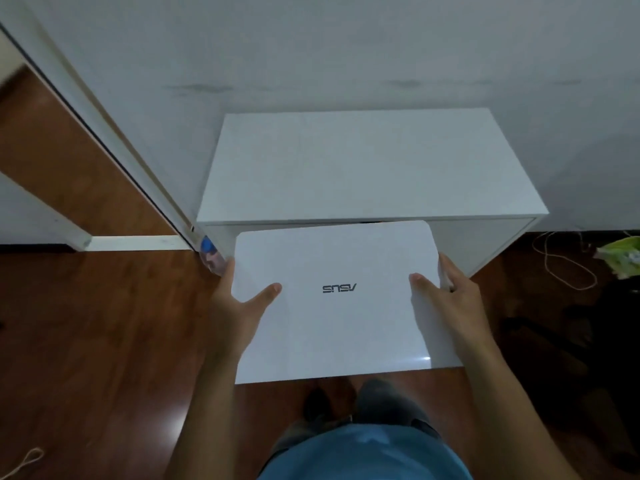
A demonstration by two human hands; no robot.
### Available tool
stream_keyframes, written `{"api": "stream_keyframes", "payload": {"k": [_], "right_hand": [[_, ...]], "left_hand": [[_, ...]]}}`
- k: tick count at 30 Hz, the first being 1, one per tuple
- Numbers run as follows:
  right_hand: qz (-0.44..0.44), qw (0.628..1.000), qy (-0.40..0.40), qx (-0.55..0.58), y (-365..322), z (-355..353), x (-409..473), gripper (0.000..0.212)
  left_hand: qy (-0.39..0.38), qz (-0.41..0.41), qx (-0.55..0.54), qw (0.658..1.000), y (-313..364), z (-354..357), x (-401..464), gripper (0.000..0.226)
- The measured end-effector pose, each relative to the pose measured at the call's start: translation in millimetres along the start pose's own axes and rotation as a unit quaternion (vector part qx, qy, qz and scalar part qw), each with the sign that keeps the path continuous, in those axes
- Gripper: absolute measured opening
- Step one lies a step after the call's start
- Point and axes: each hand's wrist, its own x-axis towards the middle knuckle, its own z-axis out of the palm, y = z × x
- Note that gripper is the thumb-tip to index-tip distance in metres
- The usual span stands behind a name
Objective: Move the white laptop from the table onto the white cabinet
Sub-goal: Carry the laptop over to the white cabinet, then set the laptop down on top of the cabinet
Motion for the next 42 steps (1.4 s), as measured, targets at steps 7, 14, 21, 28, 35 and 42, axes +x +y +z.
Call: {"api": "stream_keyframes", "payload": {"k": [7,14,21,28,35,42], "right_hand": [[0.036,0.999,0.010,-0.019,-40,51,84,0.057],[0.076,0.997,0.011,-0.016,-82,93,183,0.078],[0.051,0.997,0.010,-0.054,-114,124,246,0.053],[0.083,0.991,0.036,-0.094,-130,159,279,0.044],[0.073,0.989,0.044,-0.121,-147,187,318,0.045],[0.069,0.987,0.042,-0.136,-160,210,351,0.044]], "left_hand": [[-0.015,-0.030,-0.002,0.999,16,4,115,0.102],[0.009,-0.072,-0.018,0.997,51,17,207,0.097],[0.012,-0.110,-0.040,0.993,58,24,282,0.101],[-0.015,-0.102,0.020,0.994,74,22,348,0.075],[-0.016,-0.103,0.059,0.993,88,28,401,0.093],[-0.024,-0.102,0.098,0.990,96,32,444,0.080]]}}
